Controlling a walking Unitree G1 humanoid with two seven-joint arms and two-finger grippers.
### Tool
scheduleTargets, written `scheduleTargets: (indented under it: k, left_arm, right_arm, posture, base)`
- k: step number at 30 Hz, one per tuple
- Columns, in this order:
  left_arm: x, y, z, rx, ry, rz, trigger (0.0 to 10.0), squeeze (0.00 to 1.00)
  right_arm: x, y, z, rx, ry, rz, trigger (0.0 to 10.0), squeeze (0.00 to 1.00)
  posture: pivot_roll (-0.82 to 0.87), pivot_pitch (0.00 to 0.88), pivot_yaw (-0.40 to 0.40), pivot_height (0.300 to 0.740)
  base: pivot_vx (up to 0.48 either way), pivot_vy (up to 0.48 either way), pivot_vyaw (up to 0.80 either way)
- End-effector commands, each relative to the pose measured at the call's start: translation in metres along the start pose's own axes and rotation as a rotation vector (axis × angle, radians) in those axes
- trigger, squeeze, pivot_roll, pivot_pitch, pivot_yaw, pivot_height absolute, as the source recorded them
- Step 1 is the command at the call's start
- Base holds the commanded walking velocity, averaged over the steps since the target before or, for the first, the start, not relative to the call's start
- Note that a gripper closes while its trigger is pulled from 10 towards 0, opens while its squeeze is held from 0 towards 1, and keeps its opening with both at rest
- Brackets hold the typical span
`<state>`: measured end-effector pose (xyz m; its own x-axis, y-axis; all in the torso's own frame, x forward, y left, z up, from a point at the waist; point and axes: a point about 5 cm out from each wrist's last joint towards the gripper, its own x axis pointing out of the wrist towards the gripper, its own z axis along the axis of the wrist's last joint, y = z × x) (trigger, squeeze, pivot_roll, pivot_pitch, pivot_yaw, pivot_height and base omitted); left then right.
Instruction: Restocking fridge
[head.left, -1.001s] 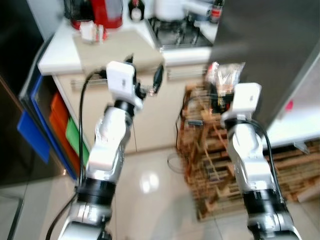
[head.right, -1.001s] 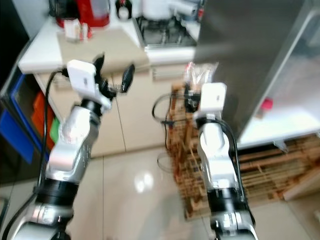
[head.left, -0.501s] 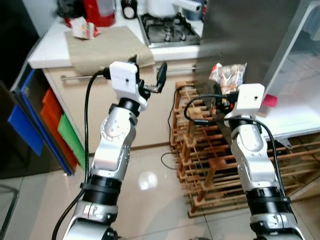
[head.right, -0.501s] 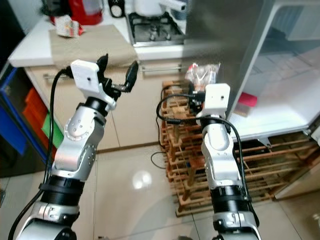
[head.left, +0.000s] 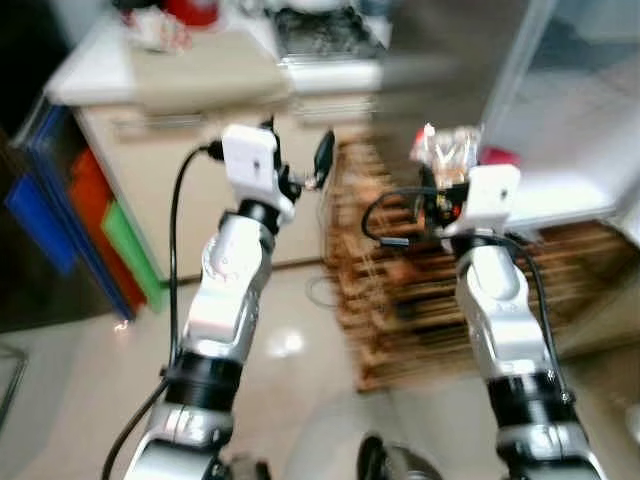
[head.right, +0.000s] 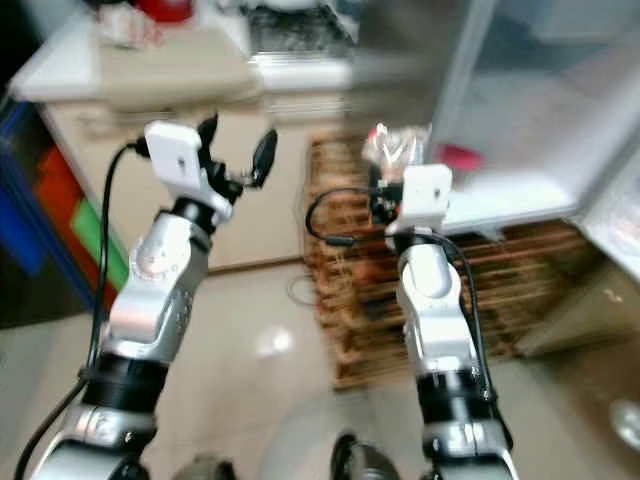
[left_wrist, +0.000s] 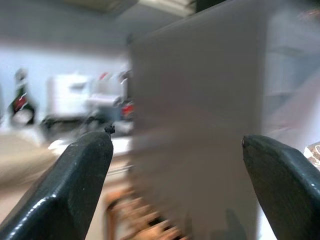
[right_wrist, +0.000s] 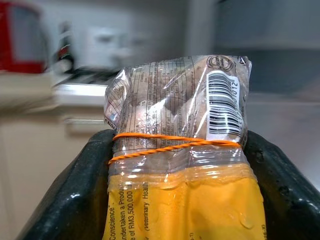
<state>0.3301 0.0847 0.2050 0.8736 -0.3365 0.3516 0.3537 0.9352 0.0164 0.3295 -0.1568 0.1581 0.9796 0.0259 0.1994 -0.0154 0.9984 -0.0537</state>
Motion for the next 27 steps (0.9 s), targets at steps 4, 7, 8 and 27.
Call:
scheduleTargets:
  k: [4,7,8,27]
  left_arm:
    - [0.005,-0.001,0.006,0.010,-0.022,-0.018,10.0,0.00]
    - [0.005,-0.001,0.007,0.015,-0.022,-0.020,10.0,0.00]
    - [0.006,0.000,0.006,0.028,-0.014,-0.013,10.0,0.00]
    - [0.009,0.013,-0.002,0.055,0.044,0.081,10.0,0.00]
  right_arm:
    - [0.007,0.000,0.011,-0.003,-0.040,0.002,0.0,0.00]
    - [0.006,0.000,0.011,-0.001,-0.041,-0.001,0.0,0.00]
    - [0.006,-0.001,0.010,0.000,-0.040,-0.003,0.0,0.00]
    - [0.007,0.005,0.009,0.005,-0.037,0.017,0.0,0.00]
  posture:
    - [-0.10,0.000,0.034,0.740]
    - [-0.10,0.000,0.039,0.740]
    - [-0.10,0.000,0.039,0.740]
    - [-0.10,0.000,0.042,0.740]
  base:
    - [0.000,-0.454,0.00]
    - [0.000,-0.435,0.00]
    - [0.334,-0.341,0.00]
    - [0.443,-0.066,0.00]
